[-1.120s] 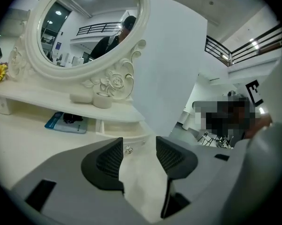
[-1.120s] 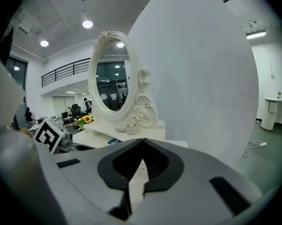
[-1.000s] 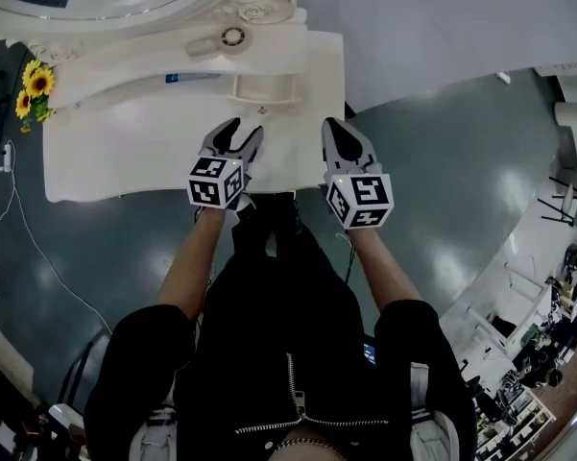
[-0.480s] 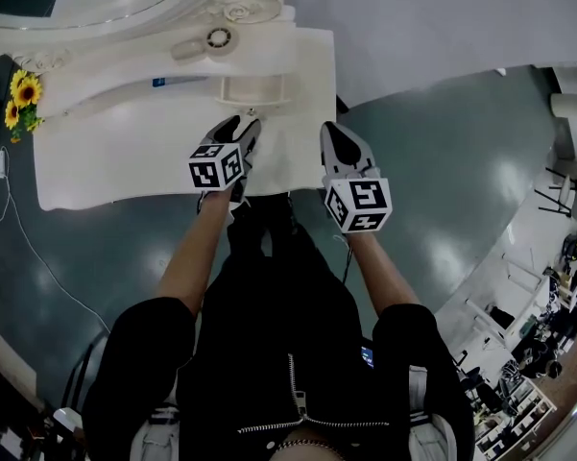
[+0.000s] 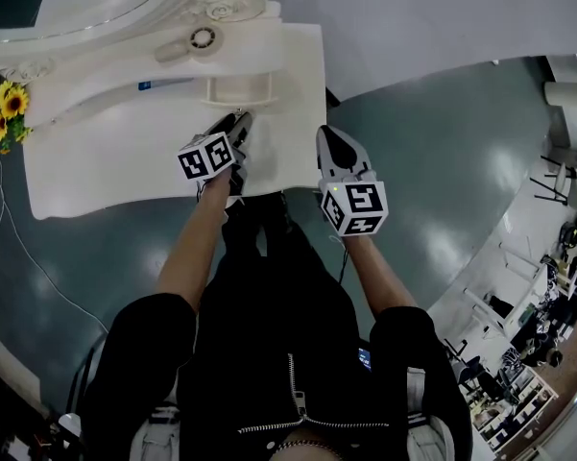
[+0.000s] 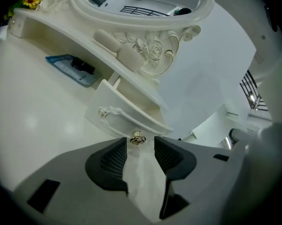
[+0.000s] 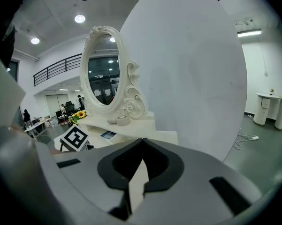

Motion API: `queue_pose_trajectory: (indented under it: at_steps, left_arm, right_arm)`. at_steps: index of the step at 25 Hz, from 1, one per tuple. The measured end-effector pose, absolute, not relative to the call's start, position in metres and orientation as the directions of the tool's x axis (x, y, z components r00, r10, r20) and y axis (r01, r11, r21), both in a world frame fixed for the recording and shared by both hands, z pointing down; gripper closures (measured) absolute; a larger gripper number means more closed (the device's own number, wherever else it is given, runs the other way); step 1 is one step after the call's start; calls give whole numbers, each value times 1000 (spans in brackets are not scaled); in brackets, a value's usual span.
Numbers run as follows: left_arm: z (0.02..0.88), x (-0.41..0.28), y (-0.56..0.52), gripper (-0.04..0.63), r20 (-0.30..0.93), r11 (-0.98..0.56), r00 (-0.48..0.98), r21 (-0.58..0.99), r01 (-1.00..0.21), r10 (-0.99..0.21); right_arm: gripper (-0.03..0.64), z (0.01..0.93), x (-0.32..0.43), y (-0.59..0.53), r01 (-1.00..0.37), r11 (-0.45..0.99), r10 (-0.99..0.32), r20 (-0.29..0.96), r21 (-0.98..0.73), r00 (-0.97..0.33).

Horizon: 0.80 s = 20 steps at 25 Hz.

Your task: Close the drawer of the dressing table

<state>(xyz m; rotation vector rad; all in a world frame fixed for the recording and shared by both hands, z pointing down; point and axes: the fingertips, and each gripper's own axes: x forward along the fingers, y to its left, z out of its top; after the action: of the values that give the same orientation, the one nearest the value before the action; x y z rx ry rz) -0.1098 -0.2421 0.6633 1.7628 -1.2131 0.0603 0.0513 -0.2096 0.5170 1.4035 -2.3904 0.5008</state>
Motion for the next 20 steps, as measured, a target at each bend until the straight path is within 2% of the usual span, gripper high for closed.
queue_pose_trajectory:
  at_steps: [5,7,20]
  left_arm:
    - [667,-110,-248,434,503,19,503,720,-694,-702]
    - [670,-110,-247,483,511,38,501,725,-687,-698]
    - [666,-110,-248,491,496,33,505,736,-676,-707]
  right_arm:
    - [611,521,56,-210,-885,445,-766,455,-134,-454]
    - [611,521,58,-210,-887,442,-766,458,-134,-451]
    - [611,527,57,-211,-886,438,-760,464,-151,-455]
